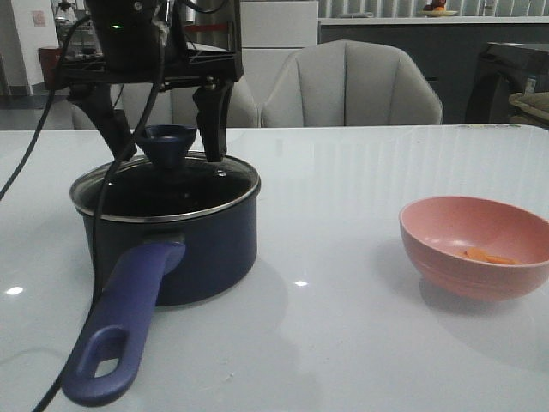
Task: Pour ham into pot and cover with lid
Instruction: 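Lower the left gripper onto the purple lid knob and grasp it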
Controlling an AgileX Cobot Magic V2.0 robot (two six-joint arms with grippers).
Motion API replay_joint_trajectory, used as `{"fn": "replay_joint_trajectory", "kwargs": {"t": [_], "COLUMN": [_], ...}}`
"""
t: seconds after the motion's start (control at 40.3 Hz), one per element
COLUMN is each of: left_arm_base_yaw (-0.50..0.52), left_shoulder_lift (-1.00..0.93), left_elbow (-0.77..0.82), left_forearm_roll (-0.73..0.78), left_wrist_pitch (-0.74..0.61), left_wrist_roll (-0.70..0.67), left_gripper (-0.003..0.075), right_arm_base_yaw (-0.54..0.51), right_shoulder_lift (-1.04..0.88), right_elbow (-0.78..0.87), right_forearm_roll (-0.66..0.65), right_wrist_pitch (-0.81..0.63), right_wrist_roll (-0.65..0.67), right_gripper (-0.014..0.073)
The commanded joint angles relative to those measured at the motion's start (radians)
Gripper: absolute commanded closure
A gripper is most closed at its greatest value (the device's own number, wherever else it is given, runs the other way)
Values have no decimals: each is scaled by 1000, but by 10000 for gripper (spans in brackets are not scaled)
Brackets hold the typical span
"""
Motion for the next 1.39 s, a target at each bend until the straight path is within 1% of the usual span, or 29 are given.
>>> {"fn": "replay_joint_trajectory", "kwargs": {"t": [0.0,0.223,0.298,0.422,0.596,0.67,0.844,0.943,1.167,1.365], "left_arm_base_yaw": [-7,-7,-7,-7,-7,-7,-7,-7,-7,-7], "left_shoulder_lift": [-45,-27,-21,-12,-10,-10,-10,-10,-10,-10], "left_elbow": [-35,-35,-35,-35,-35,-35,-35,-35,-43,-122], "left_forearm_roll": [-8,-8,-10,-11,-12,-12,-12,-12,-10,-8], "left_wrist_pitch": [-4,12,19,27,27,27,27,31,31,58], "left_wrist_roll": [-19,-22,-22,-22,-22,-22,-22,-22,-22,-22], "left_gripper": [61,64,79,154,304,358,448,472,472,472], "right_arm_base_yaw": [-6,-6,-6,-6,-6,-6,-6,-6,-6,-6], "right_shoulder_lift": [-20,-20,-20,-20,-20,-20,-20,-20,-20,-20], "right_elbow": [11,11,11,11,11,11,11,11,11,11], "right_forearm_roll": [-10,-10,-10,-10,-10,-10,-10,-10,-10,-10], "right_wrist_pitch": [-88,-88,-88,-88,-88,-88,-88,-88,-88,-88], "right_wrist_roll": [-5,-5,-5,-5,-5,-5,-5,-5,-5,-5], "right_gripper": [435,435,435,435,435,435,435,435,435,435]}}
